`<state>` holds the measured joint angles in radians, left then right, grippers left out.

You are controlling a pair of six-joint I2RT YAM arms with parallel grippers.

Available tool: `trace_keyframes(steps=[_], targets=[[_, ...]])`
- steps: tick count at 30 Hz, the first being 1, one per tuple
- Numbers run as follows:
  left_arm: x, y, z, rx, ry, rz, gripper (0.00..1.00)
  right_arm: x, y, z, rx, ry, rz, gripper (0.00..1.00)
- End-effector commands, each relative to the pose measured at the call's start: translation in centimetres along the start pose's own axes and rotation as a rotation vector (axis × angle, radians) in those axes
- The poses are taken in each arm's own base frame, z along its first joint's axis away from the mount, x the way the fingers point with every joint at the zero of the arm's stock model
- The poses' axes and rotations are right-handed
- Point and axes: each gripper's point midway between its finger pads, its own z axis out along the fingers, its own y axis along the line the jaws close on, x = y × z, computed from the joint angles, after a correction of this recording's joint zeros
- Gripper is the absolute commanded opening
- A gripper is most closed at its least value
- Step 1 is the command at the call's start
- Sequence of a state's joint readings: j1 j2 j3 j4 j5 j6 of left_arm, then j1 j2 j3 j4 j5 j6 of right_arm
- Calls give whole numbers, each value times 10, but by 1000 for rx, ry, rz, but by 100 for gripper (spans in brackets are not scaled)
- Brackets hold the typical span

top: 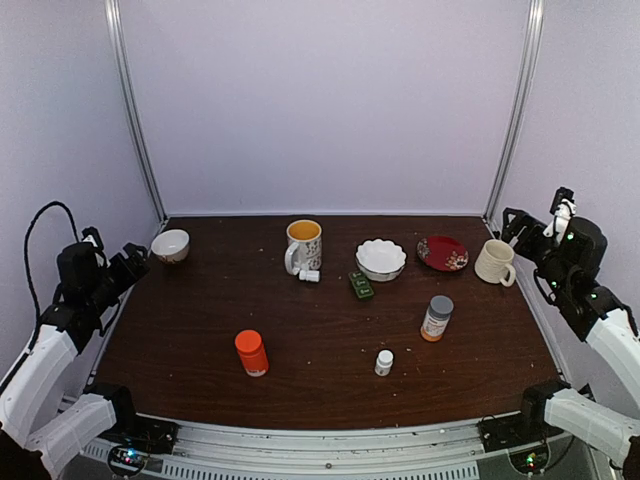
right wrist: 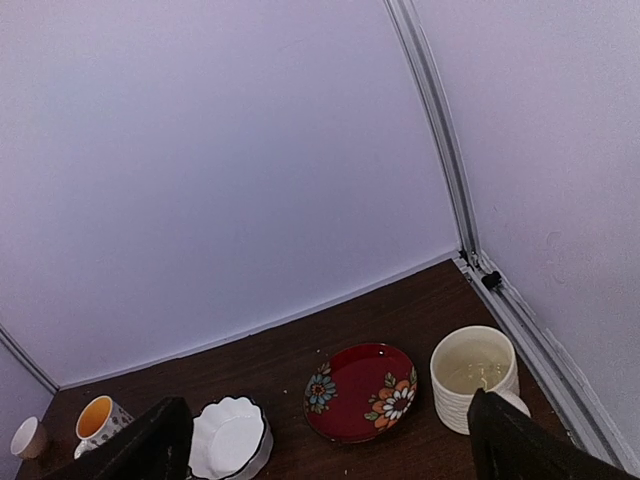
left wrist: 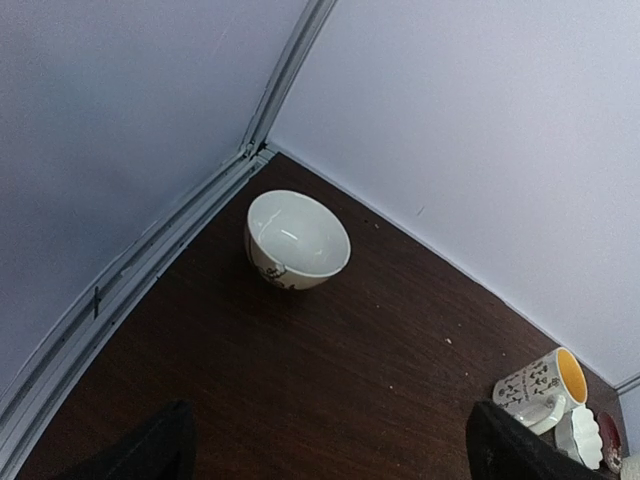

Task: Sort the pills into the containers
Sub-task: Pick up the pill container from the center of the board.

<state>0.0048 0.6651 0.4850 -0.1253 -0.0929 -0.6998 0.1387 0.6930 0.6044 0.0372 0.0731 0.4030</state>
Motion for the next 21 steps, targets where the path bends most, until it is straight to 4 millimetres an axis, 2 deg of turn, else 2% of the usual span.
trace_keyframes(steps=[1,4,6,10,13,16,17,21], targets=[[-4,-8,-2,10,31,-4,98,13,-8,-2,34,52,44,100],[3,-14,2,49,58,20,98,19,-30,-2,163,74,84,100],[7,-19,3,89,69,35,97,25,-37,-1,212,117,89,100],[22,-33,5,199,112,56,98,39,-32,3,202,218,97,100],[33,-55,6,342,151,85,97,48,-12,10,98,284,85,100],[48,-66,10,411,232,104,97,50,8,12,40,350,86,100],[58,-72,10,431,276,117,97,44,15,13,36,352,66,100],[89,-99,0,469,392,219,97,45,48,12,3,394,-22,100]])
